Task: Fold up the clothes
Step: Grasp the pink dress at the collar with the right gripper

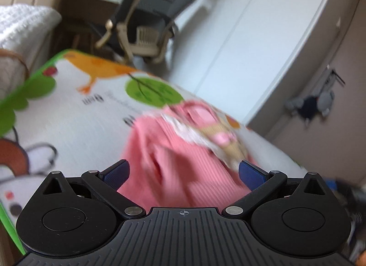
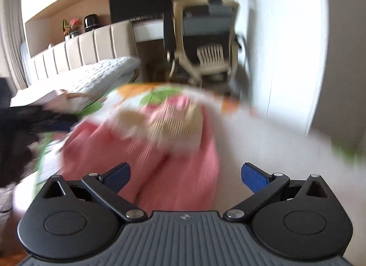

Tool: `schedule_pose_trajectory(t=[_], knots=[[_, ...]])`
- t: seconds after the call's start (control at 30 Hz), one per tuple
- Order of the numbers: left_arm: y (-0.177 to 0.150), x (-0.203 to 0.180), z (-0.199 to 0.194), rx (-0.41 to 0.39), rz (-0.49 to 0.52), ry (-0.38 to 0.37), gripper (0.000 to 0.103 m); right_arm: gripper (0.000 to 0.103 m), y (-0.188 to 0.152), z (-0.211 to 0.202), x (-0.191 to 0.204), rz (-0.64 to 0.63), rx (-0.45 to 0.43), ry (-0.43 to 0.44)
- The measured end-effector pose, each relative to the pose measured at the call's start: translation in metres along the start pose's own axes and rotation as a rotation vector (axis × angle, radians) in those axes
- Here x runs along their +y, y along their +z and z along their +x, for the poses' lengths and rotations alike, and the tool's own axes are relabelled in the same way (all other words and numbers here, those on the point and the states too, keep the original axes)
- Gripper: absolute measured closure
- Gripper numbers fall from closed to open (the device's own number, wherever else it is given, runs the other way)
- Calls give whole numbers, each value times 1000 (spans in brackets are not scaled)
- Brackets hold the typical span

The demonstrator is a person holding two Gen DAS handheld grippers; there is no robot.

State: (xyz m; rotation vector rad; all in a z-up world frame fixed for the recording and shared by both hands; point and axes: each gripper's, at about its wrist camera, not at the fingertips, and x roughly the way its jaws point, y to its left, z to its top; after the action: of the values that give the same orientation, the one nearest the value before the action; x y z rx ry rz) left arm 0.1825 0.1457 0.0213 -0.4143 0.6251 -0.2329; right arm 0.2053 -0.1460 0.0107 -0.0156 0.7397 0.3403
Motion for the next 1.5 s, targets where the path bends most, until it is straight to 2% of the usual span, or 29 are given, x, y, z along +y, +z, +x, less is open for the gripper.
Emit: schedule_pose_trajectory(t=[0.03, 0.07, 0.13, 0.2, 0.27, 0.3, 0.37, 0.5, 0.67, 0.73, 0.8, 0.87, 0.93, 0.97, 1.07, 1.17, 1.23, 1.37, 1.43, 1.5], knots=[[3, 7, 3, -5, -28, 0, 0, 19, 14, 13, 1, -29, -19, -22], [6, 14, 8, -1, -55, -5, 0, 24, 28, 27, 2, -58, -38, -44], [8, 26, 18, 12, -97, 1, 0, 46, 50, 55, 4, -99, -57, -79], [6, 34, 26, 30, -110, 2, 0, 57, 48, 84, 2, -70, -16, -65], [1, 33, 35, 71, -88, -20, 0, 68, 38, 84, 7, -45, -29, -10], [-2, 29, 40, 95, -63, -36, 0, 80, 33, 81, 10, -47, -30, 22], [-9, 16, 48, 136, -8, -66, 0, 86, 17, 65, 15, -103, -21, 56], [-31, -30, 45, 204, 109, -157, 0, 91, -19, 21, 13, -211, -2, 18], [-81, -78, 16, 327, 253, -242, 0, 92, -68, -51, -32, -245, 63, -138], [-92, -79, 2, 342, 250, -261, 0, 92, -84, -74, -56, -196, 76, -215], [-92, -71, -12, 331, 210, -268, 0, 92, -94, -96, -77, -115, 73, -242], [-82, -60, -26, 283, 167, -256, 0, 88, -93, -112, -91, -6, 21, -177], [-66, -50, -38, 224, 118, -230, 0, 62, -79, -120, -90, 55, -53, -89], [-60, -46, -41, 199, 89, -215, 0, 59, -70, -118, -86, 60, -85, -51], [-42, -35, -37, 150, 14, -169, 0, 57, -28, -88, -64, 14, -123, 49], [-37, -25, -22, 113, -8, -91, 1, 57, 9, -43, -41, -35, -129, 60], [-35, -18, -16, 100, -12, -70, 2, 57, 26, -11, -32, -35, -109, 63], [-36, -3, -17, 100, -3, -86, 2, 56, 59, 53, -14, -35, -68, 70], [-40, 0, -14, 111, 14, -97, 2, 43, 72, 83, -4, -44, -45, 71], [-44, 3, -11, 122, 32, -98, 2, 42, 73, 106, 7, -87, -9, 58]])
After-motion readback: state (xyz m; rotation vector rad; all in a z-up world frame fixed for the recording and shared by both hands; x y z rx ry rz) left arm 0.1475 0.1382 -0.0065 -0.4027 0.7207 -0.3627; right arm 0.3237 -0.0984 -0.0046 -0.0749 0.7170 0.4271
